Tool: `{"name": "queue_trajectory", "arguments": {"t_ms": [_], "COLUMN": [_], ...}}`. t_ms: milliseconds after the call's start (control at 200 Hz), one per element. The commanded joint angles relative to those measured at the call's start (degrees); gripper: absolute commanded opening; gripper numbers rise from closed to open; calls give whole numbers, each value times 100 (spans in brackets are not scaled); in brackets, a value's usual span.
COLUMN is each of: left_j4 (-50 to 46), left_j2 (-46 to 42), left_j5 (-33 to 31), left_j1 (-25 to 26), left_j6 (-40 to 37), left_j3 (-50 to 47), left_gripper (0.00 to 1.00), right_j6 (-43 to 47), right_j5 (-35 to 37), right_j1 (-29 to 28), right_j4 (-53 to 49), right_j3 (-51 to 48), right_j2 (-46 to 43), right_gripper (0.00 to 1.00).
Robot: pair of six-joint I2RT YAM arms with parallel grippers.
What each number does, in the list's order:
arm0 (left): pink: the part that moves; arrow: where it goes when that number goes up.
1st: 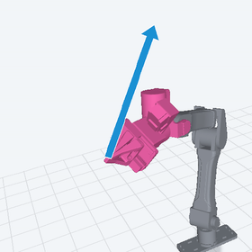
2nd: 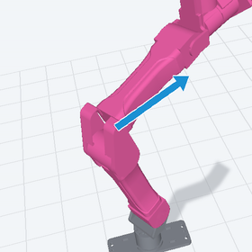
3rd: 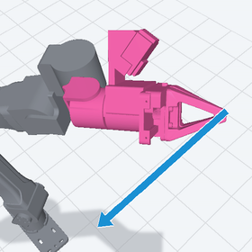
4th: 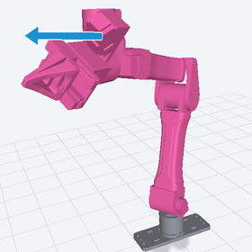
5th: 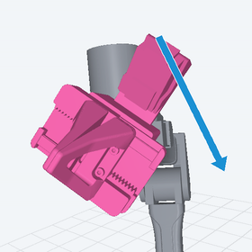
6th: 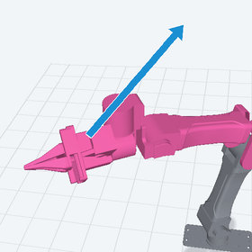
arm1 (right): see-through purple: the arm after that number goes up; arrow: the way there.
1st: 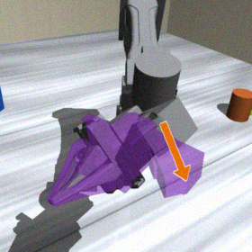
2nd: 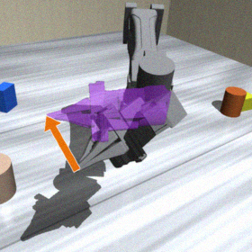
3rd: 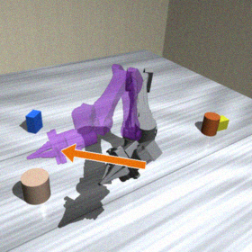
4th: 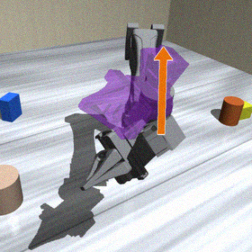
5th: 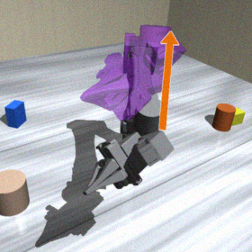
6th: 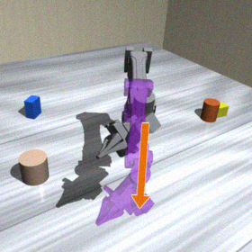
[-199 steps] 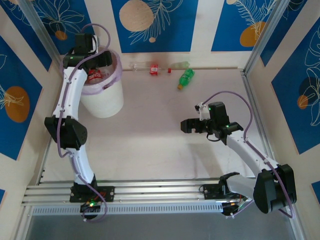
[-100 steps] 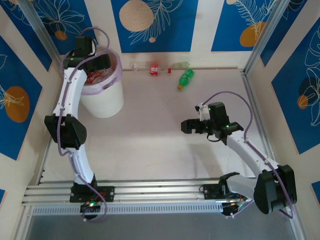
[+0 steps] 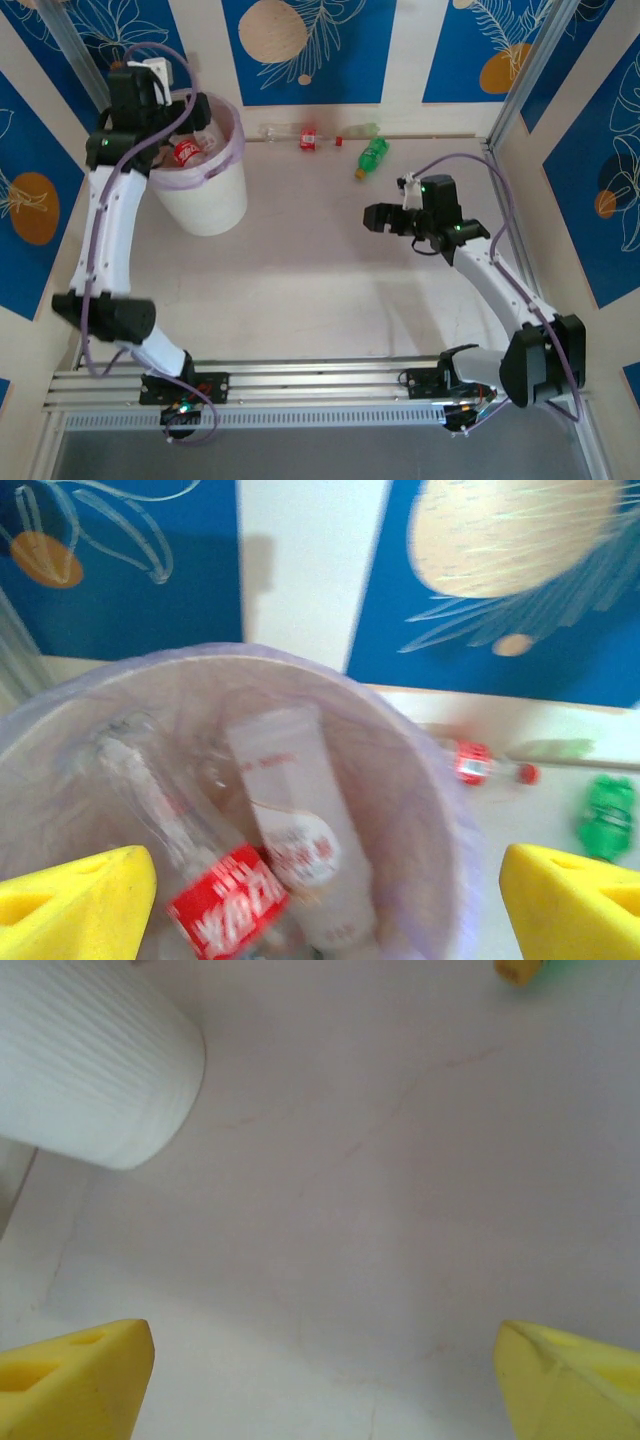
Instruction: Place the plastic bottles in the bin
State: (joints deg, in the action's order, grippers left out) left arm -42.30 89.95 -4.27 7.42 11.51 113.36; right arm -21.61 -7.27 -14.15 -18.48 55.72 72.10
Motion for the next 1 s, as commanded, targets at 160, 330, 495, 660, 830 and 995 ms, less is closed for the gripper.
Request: {"name": "queue_trajectory", "arguments": {"t_ms": [160,330,495,660,830,995], "left_j4": [1223,1770,3206,3914,4440,4519], "left_j2": [-1720,-2412,-2620,-2556,-2412,-2384], "left_j5": [244,454,1453,1526,1702,1683], "left_j1": [1081,1671,1770,1922,1962,1971], "left_j6": [955,1891,3215,3712,3981,3938], "left_j3": [-3103,-4920,-6761,-7720,-8092,-8112], "left_gripper": [90,92,95,100,100,100], "right_j6": [-971,-1485,-1705,-1768,-1944,-2059], "right_j5": [1164,1992,2271,2401,2529,2506], "right_j1": [187,142,87,-30,-32,33], "right_j4": [-196,-317,-927,-1513,-2282,-2623], "right_j3": [1755,3054,4749,6264,7834,8594], "right_j2": [1679,3162,4801,6091,7247,7872], "right_gripper": [87,87,91,97,99,99]}}
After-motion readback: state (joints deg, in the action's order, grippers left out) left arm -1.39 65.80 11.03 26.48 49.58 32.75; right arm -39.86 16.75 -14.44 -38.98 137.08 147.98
